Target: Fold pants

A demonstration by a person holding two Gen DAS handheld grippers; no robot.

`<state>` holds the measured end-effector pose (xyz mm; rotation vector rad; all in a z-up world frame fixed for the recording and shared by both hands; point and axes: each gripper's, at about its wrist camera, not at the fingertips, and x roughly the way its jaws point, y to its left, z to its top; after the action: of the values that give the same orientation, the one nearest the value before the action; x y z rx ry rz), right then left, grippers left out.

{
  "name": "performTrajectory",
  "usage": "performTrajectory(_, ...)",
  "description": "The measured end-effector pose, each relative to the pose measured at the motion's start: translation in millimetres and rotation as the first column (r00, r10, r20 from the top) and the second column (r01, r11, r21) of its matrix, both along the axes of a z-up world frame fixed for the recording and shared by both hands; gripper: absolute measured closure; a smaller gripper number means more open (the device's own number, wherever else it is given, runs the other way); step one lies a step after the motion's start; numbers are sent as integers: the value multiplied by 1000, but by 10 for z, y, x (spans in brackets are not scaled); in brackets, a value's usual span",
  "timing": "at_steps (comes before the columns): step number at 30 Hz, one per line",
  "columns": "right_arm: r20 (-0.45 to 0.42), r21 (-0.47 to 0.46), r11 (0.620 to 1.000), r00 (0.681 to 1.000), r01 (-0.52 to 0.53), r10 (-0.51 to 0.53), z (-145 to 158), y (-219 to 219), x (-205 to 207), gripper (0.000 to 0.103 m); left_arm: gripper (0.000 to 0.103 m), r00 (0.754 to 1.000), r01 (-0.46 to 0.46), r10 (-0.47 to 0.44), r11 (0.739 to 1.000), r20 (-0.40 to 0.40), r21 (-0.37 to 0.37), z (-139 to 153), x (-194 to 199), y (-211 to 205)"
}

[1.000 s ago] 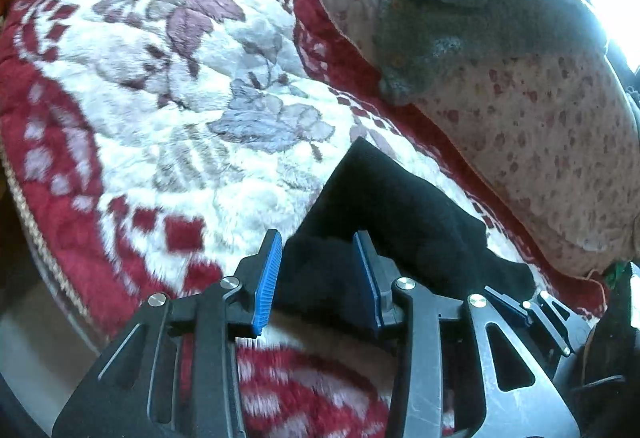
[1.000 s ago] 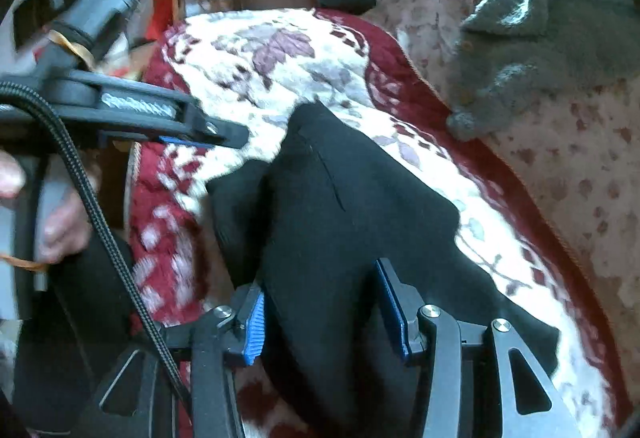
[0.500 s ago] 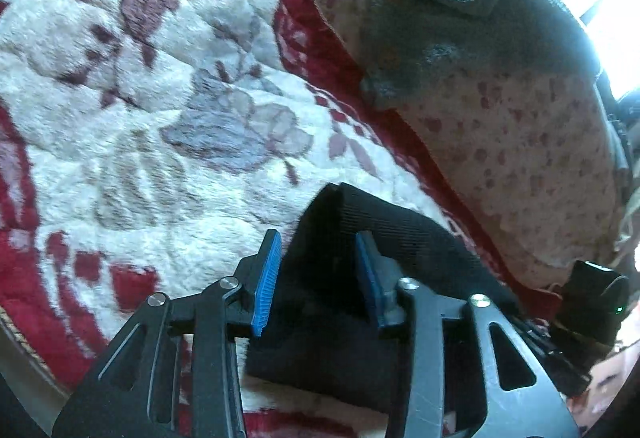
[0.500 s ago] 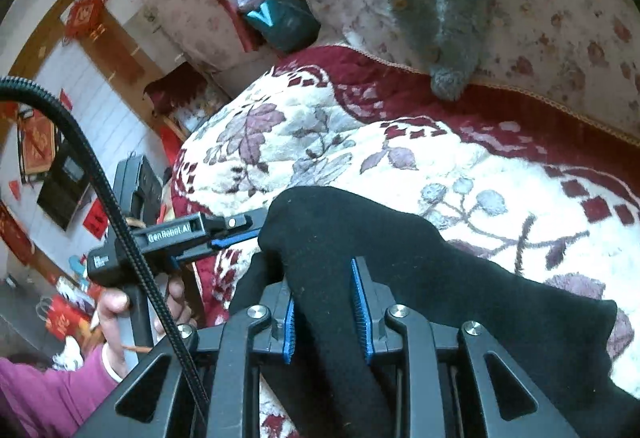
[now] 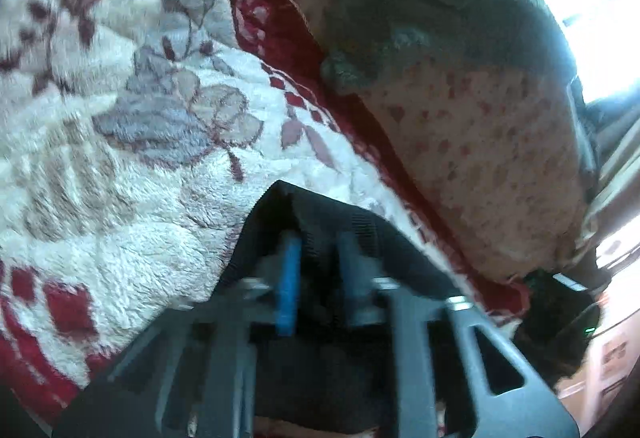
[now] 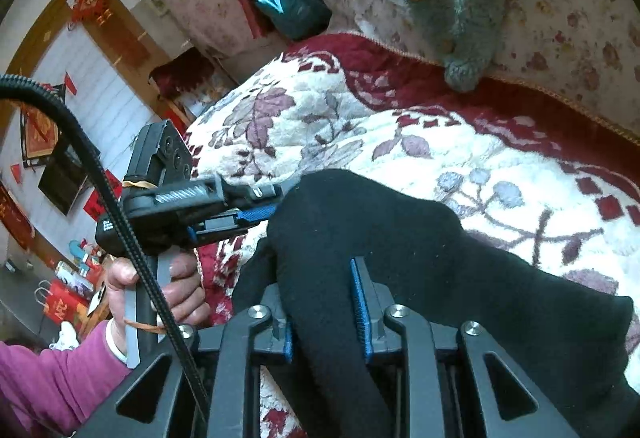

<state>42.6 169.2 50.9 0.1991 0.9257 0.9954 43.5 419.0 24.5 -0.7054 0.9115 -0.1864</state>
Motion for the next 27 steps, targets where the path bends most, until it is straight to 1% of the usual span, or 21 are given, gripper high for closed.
performTrajectory(1, 2, 5, 1000, 1000, 2, -2, 16, -10, -15, 86, 94, 1000, 2, -2, 1000, 13, 9, 42, -25, -21)
performTrajectory(6, 2, 32, 999, 1000, -21, 21, 148, -70, -141, 87, 95, 997, 7, -6, 1000, 75, -15, 284, -263, 101)
performTrajectory(9, 15, 37, 998, 998, -57, 56, 213, -47, -287, 86, 95, 996, 19, -20, 1000, 85, 8, 396, -414, 192)
performTrajectory(11, 15, 30, 996, 996, -85, 84, 204, 18, -390, 86, 95, 997, 23, -25, 999, 70, 39, 393, -489, 221)
performTrajectory(13, 29, -4, 995, 994, -104, 104, 146, 106, -486, 86, 95, 999, 10, -16, 994, 48, 112, 316, -540, 214)
performTrajectory(14, 51, -49, 992, 992, -112, 115, 84, 183, -536, 79, 95, 999, 0, -5, 988, 32, 154, 255, -545, 203)
performTrajectory(15, 57, -81, 990, 991, -119, 124, 15, 240, -563, 76, 95, 1000, -19, 19, 980, 2, 199, 157, -542, 189)
performTrajectory(16, 43, -118, 985, 990, -127, 133, -75, 308, -579, 69, 95, 998, -34, 42, 977, -37, 210, 46, -529, 193)
performTrajectory(17, 15, -155, 979, 991, -131, 135, -166, 372, -596, 66, 95, 996, -43, 57, 979, -65, 200, -37, -527, 209)
performTrajectory(18, 9, -159, 979, 991, -127, 130, -183, 381, -613, 65, 94, 993, -56, 73, 983, -88, 174, -117, -538, 237)
performTrajectory(19, 17, -145, 982, 991, -125, 129, -149, 359, -637, 60, 94, 993, -69, 84, 984, -87, 163, -133, -561, 260)
performTrajectory(20, 15, -120, 983, 990, -140, 143, -96, 317, -654, 57, 94, 992, -89, 102, 982, -73, 165, -112, -604, 282)
performTrajectory(22, 0, -88, 985, 989, -148, 149, -9, 188, -674, 57, 94, 986, -140, 156, 961, -51, 237, -15, -682, 298)
performTrajectory(23, 6, -79, 988, 991, -133, 134, 42, 80, -684, 57, 94, 984, -153, 170, 953, -45, 261, 30, -707, 298)
performTrajectory(25, 23, -65, 993, 995, -94, 95, 115, -144, -709, 57, 94, 986, -149, 163, 953, -31, 265, 117, -759, 264)
performTrajectory(27, 33, -53, 999, 999, -9, 11, 173, -479, -707, 56, 94, 989, -136, 144, 953, -12, 271, 211, -822, 181)
